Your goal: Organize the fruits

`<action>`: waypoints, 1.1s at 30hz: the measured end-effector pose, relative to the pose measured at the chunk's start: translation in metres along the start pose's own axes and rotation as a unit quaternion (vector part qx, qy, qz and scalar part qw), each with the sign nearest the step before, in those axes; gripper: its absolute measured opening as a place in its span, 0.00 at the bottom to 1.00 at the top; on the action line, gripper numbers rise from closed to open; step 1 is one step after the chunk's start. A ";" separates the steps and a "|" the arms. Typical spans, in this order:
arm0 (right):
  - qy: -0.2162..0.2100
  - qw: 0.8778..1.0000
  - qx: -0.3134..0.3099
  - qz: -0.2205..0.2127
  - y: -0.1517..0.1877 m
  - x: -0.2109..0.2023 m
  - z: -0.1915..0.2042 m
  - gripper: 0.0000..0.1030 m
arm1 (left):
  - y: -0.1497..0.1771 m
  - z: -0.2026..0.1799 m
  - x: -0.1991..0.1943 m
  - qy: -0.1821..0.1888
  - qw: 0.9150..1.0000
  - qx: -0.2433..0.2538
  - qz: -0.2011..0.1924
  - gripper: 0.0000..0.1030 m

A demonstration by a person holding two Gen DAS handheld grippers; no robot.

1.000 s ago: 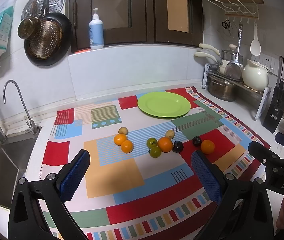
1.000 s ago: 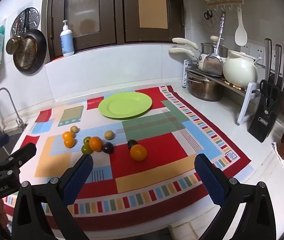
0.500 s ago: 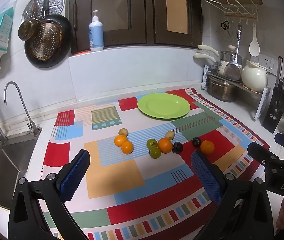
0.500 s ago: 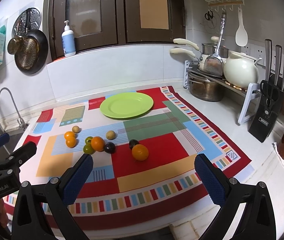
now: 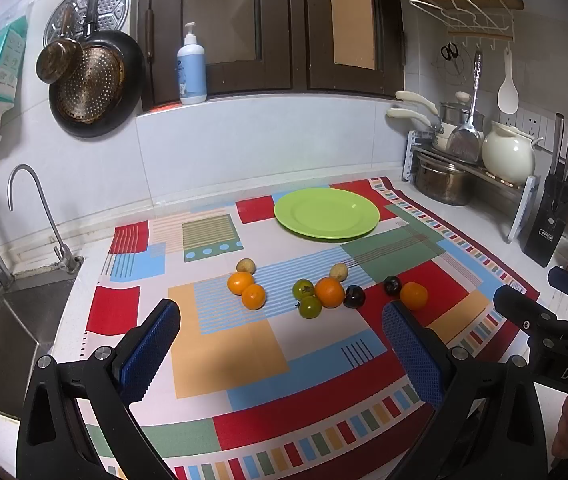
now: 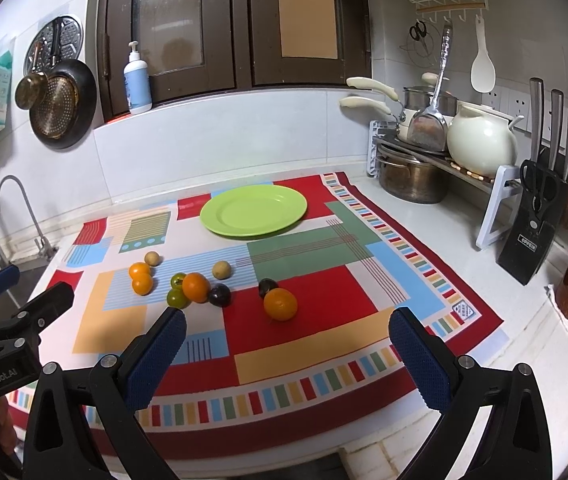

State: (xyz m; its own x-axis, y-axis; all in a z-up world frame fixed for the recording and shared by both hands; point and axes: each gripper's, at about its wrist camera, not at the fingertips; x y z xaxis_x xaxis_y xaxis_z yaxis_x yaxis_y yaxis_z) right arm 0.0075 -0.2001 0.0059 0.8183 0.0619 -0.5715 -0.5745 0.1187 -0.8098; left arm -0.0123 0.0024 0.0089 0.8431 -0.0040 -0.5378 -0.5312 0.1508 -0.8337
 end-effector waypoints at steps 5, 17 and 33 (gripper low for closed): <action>0.000 1.000 0.000 0.001 0.000 0.000 0.000 0.99 | 0.001 0.000 0.000 0.000 1.000 0.000 -0.001 1.00; 0.000 1.000 0.000 0.000 0.000 0.000 0.001 0.99 | 0.000 -0.001 0.000 -0.001 1.000 0.000 -0.001 1.00; 0.000 1.000 0.000 0.002 0.000 0.003 0.003 0.99 | 0.001 -0.001 0.000 0.000 1.000 0.000 -0.001 1.00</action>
Point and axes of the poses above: each gripper's, at about its wrist camera, not at the fingertips, and x roughly the way its jaws point, z to its left, y to its underside, and after that the axes turned 7 degrees about x, right-handed
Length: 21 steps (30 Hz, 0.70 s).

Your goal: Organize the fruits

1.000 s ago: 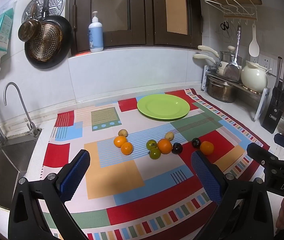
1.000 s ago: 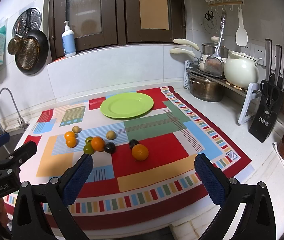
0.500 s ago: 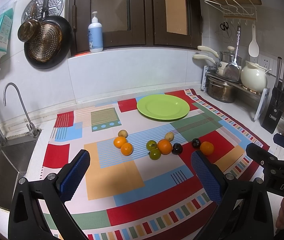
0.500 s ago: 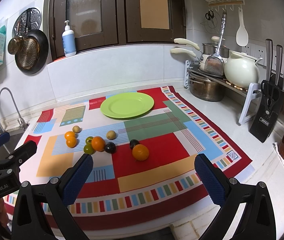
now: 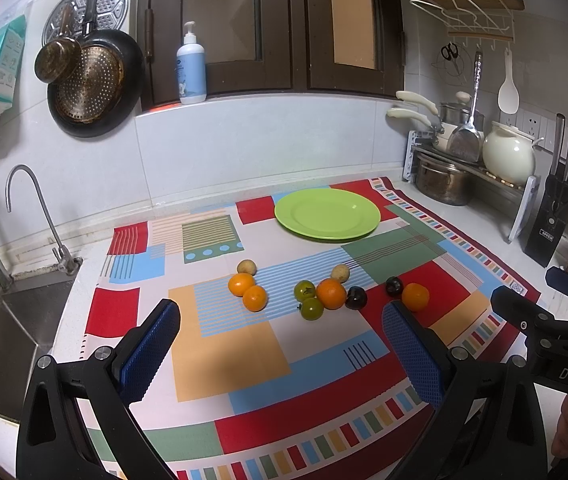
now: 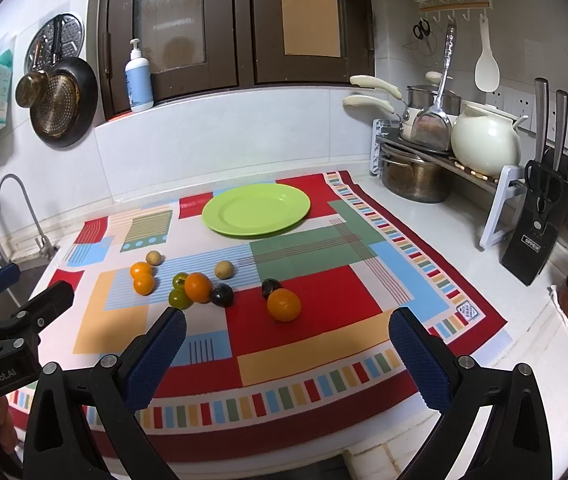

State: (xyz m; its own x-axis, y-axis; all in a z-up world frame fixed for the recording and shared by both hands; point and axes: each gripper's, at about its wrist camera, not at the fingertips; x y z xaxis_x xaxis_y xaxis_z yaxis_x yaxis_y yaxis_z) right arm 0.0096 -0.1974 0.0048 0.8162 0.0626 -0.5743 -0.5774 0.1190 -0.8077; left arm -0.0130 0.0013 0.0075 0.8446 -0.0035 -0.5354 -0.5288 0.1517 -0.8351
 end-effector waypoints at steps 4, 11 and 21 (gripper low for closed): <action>0.000 1.000 0.000 0.002 0.000 0.001 0.001 0.99 | -0.001 0.000 0.000 0.000 1.000 0.000 0.001 1.00; -0.001 1.000 0.002 0.011 -0.002 0.010 0.003 0.99 | -0.008 -0.001 0.013 0.001 1.000 0.004 0.010 0.99; -0.007 0.999 0.009 0.034 -0.007 0.035 0.000 0.99 | -0.010 -0.004 0.041 0.010 0.999 0.019 0.030 0.87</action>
Point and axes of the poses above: each gripper's, at about its wrist camera, not at the fingertips, and x roughly the way its jaws point, z to its left, y to its underside, and after that the axes turned 7 degrees about x, right-handed
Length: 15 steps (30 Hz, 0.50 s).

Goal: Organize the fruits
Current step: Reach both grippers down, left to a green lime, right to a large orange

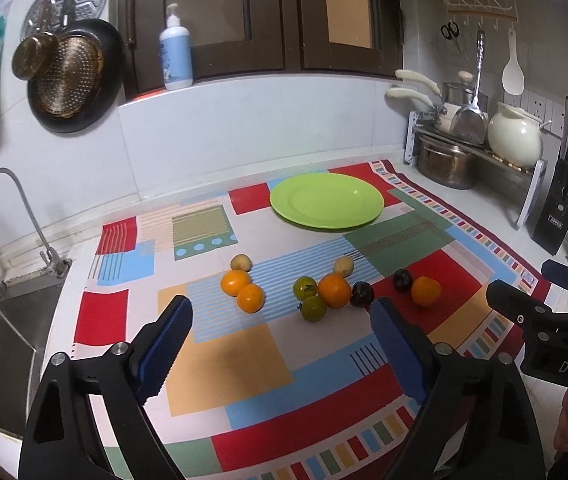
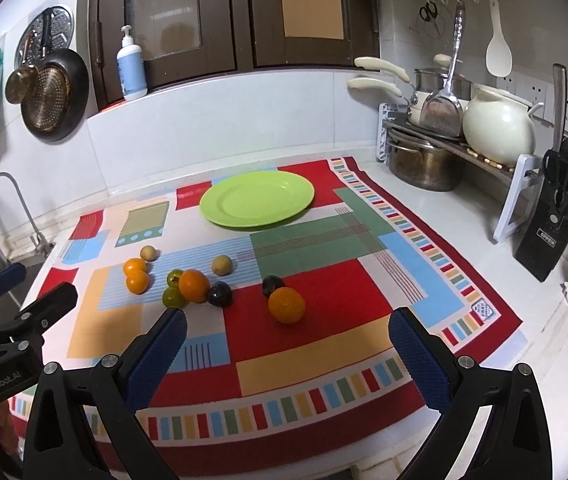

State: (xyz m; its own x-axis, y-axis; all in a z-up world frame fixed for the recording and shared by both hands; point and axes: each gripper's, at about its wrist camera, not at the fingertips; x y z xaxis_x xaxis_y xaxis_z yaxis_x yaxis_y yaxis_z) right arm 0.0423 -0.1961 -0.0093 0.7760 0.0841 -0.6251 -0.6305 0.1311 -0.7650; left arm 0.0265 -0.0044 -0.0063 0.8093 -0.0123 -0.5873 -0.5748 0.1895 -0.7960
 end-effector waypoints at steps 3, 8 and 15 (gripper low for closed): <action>-0.002 1.000 0.004 0.009 -0.002 0.009 -0.001 0.96 | -0.002 -0.001 0.010 0.007 1.000 0.005 0.010 0.84; -0.009 0.999 0.012 0.030 -0.003 0.027 -0.003 0.92 | -0.005 -0.003 0.029 0.020 0.999 0.013 0.029 0.80; -0.012 0.998 0.025 0.061 -0.007 0.054 -0.007 0.87 | -0.008 -0.005 0.058 0.045 0.997 0.021 0.060 0.73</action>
State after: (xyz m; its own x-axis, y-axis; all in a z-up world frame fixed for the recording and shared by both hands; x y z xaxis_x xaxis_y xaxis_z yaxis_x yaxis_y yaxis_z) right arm 0.0887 -0.1997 -0.0387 0.6940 0.1262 -0.7088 -0.7192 0.1669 -0.6745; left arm 0.0773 -0.0111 -0.0344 0.7196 -0.0747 -0.6904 -0.6599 0.2357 -0.7134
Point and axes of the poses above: each gripper's, at about its wrist camera, not at the fingertips, and x roughly the way its jaws point, z to its left, y to its underside, and after that the axes turned 7 degrees about x, right-handed
